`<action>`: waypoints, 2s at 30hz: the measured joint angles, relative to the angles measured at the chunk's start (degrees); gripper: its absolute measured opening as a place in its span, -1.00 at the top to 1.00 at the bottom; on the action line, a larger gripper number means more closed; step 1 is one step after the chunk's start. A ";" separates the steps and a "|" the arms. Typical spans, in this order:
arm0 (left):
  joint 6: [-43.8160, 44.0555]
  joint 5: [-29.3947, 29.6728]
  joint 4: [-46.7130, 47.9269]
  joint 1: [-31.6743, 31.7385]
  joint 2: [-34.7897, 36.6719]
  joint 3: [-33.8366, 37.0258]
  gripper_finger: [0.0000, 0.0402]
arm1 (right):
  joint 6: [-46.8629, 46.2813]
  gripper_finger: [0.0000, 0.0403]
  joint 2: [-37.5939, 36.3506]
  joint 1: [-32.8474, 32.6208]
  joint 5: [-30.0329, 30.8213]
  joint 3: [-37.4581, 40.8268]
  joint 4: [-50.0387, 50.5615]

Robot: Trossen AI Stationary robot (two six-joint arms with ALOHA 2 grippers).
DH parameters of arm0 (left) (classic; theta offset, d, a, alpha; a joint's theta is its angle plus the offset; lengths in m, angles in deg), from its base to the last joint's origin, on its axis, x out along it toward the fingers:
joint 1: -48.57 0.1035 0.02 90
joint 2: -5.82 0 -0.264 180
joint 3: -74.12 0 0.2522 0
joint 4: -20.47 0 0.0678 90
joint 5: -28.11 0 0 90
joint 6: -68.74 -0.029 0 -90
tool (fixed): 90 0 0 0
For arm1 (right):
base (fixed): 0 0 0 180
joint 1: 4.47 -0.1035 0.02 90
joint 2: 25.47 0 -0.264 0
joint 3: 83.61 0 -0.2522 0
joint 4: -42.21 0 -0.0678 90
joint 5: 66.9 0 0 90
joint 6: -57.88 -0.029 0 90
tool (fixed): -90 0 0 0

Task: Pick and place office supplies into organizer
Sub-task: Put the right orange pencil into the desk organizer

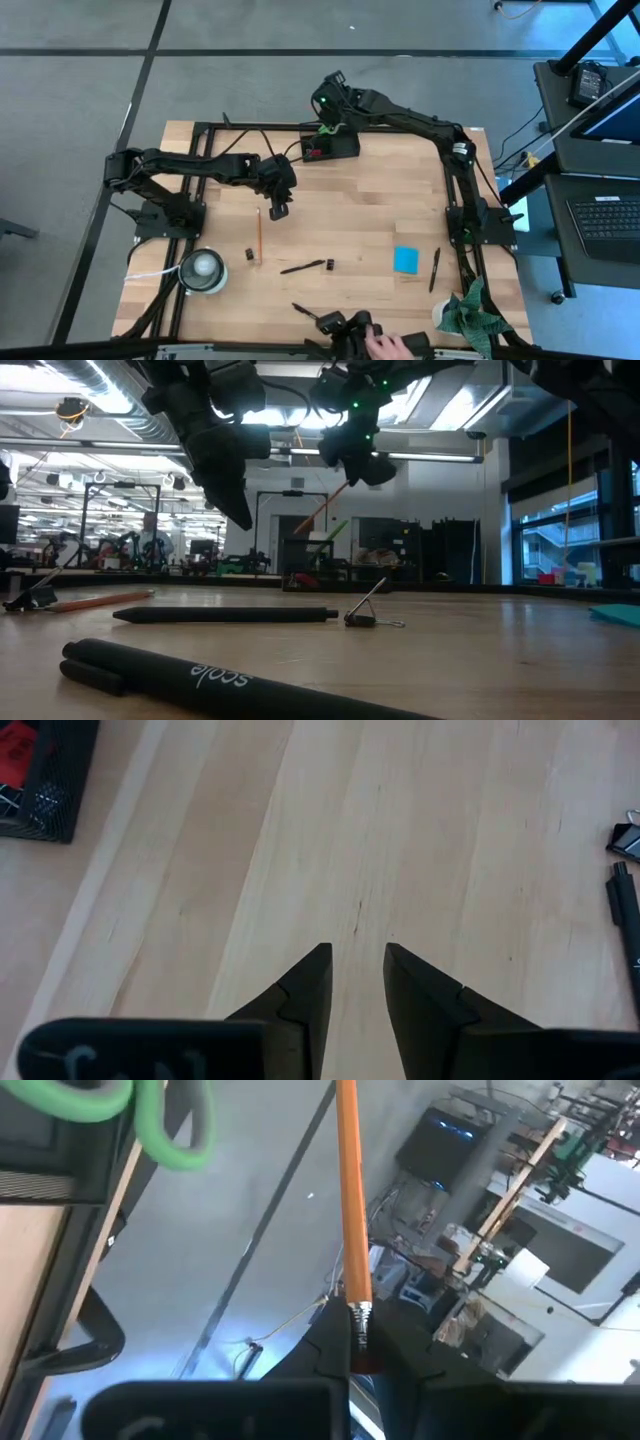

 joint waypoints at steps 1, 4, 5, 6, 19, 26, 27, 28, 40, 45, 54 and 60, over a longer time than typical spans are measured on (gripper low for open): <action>0.00 0.00 0.00 0.00 0.00 0.00 0.56 | 0.10 0.87 -0.04 -0.09 -0.06 0.00 0.20; 0.00 0.14 0.00 -0.01 0.00 0.00 0.56 | 0.85 0.87 -0.05 -0.60 -0.30 0.00 1.19; 0.00 0.50 0.00 -0.02 0.00 0.00 0.56 | 0.79 0.87 -0.05 -0.82 -0.45 0.00 1.22; 0.00 1.09 0.00 -0.02 0.00 0.00 0.56 | 0.60 0.87 -0.05 -1.06 -0.64 0.00 1.22; 0.00 3.00 -0.05 -0.02 0.00 0.00 0.56 | -3.68 0.87 -2.65 -3.74 -5.92 0.00 8.61; 0.00 3.02 -0.13 -0.02 0.00 0.00 0.56 | -3.64 0.87 -2.57 -3.59 -8.47 1.51 7.91; 0.00 3.02 -0.18 -0.02 0.00 0.00 0.56 | -3.54 0.87 -2.56 -3.47 -8.49 1.91 7.71; 0.00 3.02 -0.22 0.00 0.00 0.00 0.56 | -3.41 0.87 -2.56 -3.33 -8.49 2.37 7.08; 0.00 3.34 -0.26 0.00 0.00 0.00 0.56 | 3.10 0.87 -2.60 -2.80 -9.94 10.21 -4.08; 0.00 4.21 -0.26 0.00 0.00 0.00 0.56 | 3.89 0.87 -2.58 -2.62 -9.93 12.64 -6.81; 0.00 4.31 -0.26 0.00 0.00 0.00 0.56 | 4.55 0.87 -2.56 -1.64 -8.20 14.32 -7.73; 0.00 4.31 -0.26 0.00 0.00 0.00 0.56 | 5.91 0.87 -2.54 -1.37 -5.17 13.88 -8.49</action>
